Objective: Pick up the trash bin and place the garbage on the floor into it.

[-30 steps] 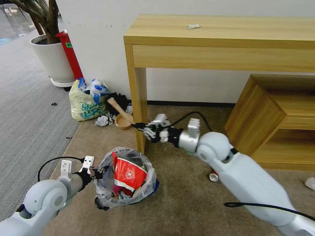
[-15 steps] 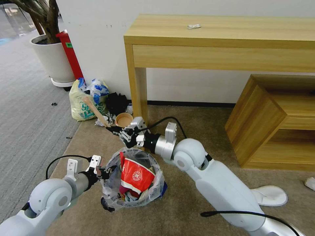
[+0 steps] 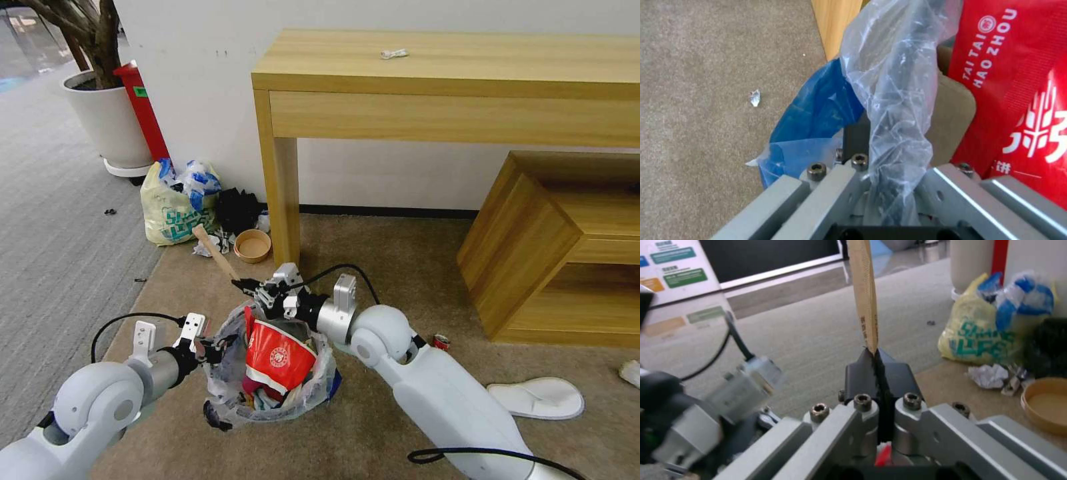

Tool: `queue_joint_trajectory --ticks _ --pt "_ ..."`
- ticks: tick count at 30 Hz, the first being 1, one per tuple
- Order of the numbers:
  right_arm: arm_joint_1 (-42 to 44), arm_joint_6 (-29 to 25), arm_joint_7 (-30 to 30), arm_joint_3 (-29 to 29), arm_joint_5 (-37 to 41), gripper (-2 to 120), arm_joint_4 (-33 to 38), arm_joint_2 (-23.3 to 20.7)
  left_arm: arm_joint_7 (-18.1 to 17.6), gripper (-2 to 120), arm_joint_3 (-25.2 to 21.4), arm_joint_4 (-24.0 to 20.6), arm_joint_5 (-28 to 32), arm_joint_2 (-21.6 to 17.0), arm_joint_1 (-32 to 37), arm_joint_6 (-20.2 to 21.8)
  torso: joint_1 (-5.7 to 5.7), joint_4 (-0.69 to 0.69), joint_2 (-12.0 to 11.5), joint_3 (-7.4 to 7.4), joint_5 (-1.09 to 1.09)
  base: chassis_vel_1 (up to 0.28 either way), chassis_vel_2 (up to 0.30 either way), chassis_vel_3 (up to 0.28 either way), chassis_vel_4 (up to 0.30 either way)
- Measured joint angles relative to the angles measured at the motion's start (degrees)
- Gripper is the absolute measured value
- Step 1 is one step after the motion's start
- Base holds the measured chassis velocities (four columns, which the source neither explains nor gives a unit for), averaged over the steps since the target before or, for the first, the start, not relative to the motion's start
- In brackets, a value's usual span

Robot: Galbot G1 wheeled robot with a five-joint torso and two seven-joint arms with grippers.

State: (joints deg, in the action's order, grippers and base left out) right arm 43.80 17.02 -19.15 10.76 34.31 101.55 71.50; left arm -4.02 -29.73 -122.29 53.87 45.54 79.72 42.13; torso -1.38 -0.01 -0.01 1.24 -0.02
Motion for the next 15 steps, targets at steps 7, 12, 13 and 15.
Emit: queue_joint_trajectory --ticks 7,12,13,15 --pt "0.0 -0.2 1.1 -0.1 0.1 0 -0.5 0.6 0.1 0 -0.5 0.0 0.4 -0.1 0.2 0.0 0.0 0.0 0.0 0.0 0.0 0.0 0.0 0.0 0.0" --pt "-0.5 0.3 2.1 -0.1 1.2 0 1.4 0.7 0.2 0 -0.5 1.1 0.3 0.1 0.0 0.0 0.0 0.01 0.0 0.0 0.0 0.0 0.0 0.0 0.0" --pt "-0.6 0.5 2.3 -0.1 1.7 0 2.1 0.6 0.3 0 -0.5 1.4 0.2 0.1 -0.1 0.0 0.0 0.0 0.0 0.0 0.0 0.0 0.0 0.0 0.0" --pt "-0.8 0.9 2.5 -0.1 2.2 0 3.1 0.4 0.5 0 -0.6 1.9 0.0 0.2 -0.1 0.0 0.0 0.0 0.0 0.0 0.0 0.0 0.0 0.0 0.0"
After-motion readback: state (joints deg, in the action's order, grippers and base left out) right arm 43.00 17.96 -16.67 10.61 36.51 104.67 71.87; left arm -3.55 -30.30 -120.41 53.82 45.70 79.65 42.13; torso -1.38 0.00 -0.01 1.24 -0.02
